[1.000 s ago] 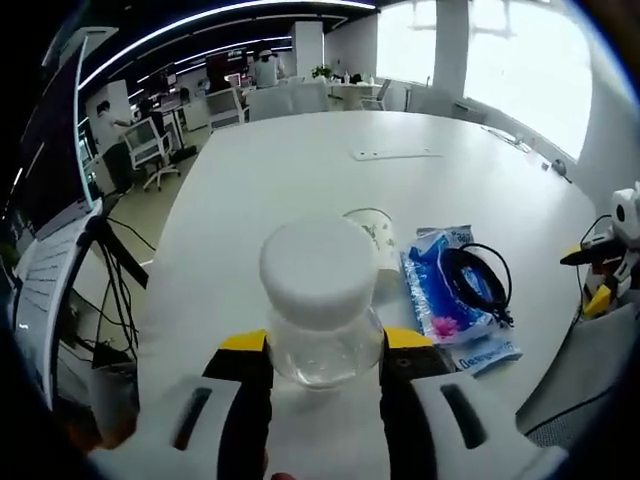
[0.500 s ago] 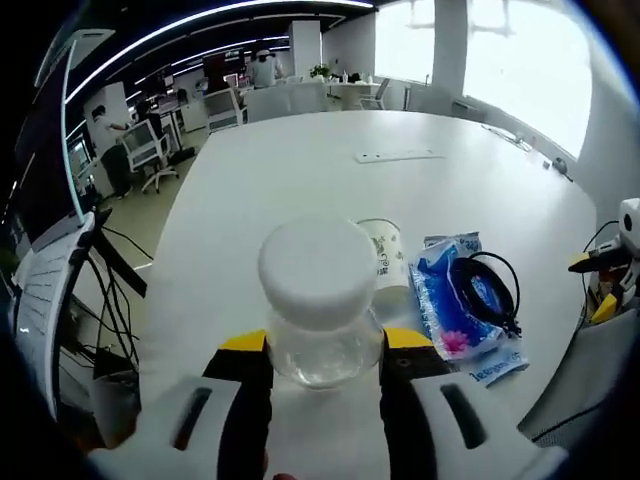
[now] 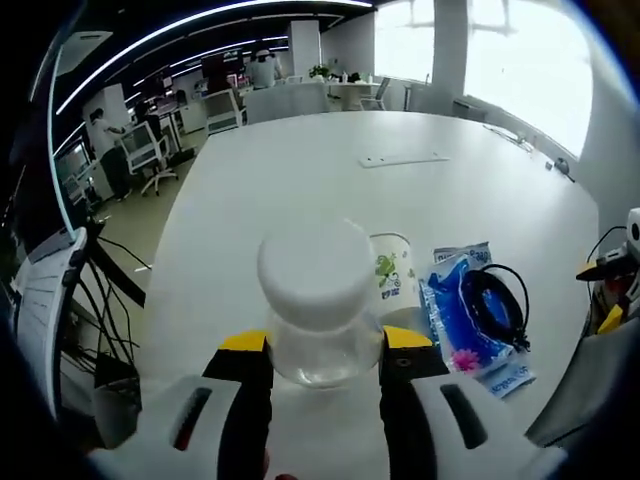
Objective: Arrange the tabletop items into an orderly group along one side of the table until the central work area is clear of visible clutter.
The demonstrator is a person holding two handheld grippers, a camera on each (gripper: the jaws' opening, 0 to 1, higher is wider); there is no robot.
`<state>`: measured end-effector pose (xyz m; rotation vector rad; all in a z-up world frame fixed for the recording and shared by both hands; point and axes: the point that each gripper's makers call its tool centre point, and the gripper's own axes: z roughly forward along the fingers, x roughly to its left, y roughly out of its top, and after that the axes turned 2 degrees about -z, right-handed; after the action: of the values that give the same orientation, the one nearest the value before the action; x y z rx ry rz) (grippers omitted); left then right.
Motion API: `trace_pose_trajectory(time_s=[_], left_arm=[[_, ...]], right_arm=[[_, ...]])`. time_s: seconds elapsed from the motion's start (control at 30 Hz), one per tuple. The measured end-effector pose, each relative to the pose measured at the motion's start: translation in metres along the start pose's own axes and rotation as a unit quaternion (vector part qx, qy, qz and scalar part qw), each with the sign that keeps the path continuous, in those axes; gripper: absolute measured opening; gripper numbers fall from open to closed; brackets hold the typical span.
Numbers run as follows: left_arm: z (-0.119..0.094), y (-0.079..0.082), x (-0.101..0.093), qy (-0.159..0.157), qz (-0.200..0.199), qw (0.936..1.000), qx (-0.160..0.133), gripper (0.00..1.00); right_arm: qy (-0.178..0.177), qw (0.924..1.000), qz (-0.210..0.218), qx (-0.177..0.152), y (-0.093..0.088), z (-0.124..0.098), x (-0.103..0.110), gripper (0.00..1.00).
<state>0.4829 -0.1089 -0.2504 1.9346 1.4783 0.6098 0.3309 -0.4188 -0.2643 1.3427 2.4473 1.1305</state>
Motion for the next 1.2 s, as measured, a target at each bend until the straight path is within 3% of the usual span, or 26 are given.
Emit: trace_pose_trajectory(time_s=[0.73,1.2], left_arm=[[0.025,0.026,0.008,0.043,-0.043,0.9982,-0.004,0.41],[0.036,0.036,0.014,0.050,-0.048,0.9976,-0.006,0.41]], right_arm=[[-0.004,1.0000,0.000,0.003,-0.005,-0.006,-0.003,0.74],[-0.004,1.0000,-0.002,0.005,-0.007,-0.008,-0.004,0.74]])
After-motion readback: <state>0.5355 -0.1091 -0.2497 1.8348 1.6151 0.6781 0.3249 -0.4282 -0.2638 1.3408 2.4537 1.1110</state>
